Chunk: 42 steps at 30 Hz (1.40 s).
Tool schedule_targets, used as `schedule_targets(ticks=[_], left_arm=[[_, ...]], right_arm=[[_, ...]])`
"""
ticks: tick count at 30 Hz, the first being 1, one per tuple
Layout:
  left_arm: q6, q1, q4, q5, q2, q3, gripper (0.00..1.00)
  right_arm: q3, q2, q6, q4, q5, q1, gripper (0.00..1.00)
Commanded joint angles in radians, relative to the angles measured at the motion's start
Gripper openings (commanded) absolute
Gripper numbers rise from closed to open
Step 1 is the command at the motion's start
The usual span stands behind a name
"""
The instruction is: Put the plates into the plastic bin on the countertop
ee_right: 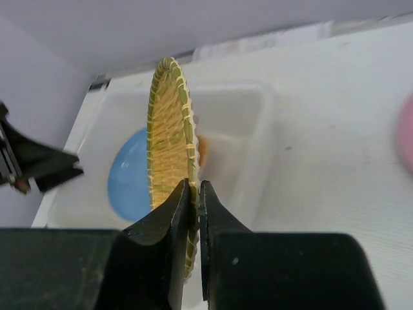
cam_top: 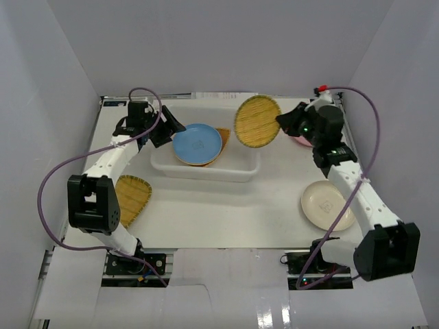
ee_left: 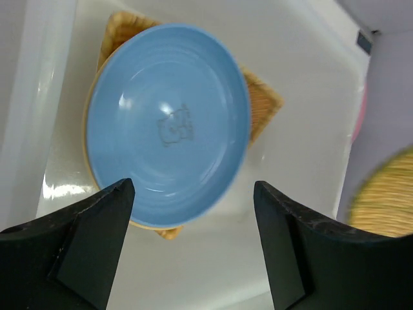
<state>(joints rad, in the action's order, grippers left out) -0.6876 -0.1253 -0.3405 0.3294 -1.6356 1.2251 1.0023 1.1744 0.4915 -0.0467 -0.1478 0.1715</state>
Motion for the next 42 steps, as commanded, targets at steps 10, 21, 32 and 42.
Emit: schedule_targets(ticks=[10, 21, 32, 42], left_arm=[[0.097, 0.013, -0.185, -0.159, 0.626, -0.226, 0.79], [0.042, -0.003, -0.23, 0.355, 0.921, -0.466, 0.6], [0.01, -0.399, -0.151, 0.148, 0.763, -0.328, 0.73], [-0.044, -0.815, -0.029, -0.211, 0.449, -0.308, 0.76]], right_arm=[[0.243, 0.381, 0.07, 0.01, -0.081, 0.24, 0.91], [-0.117, 0.211, 0.157, 0.005, 0.234, -0.335, 0.78], [0.197, 0.698, 0.099, 0.131, 0.232, -0.415, 0.72], [0.118, 0.592, 0.108, -0.093, 0.195, -0.376, 0.08]])
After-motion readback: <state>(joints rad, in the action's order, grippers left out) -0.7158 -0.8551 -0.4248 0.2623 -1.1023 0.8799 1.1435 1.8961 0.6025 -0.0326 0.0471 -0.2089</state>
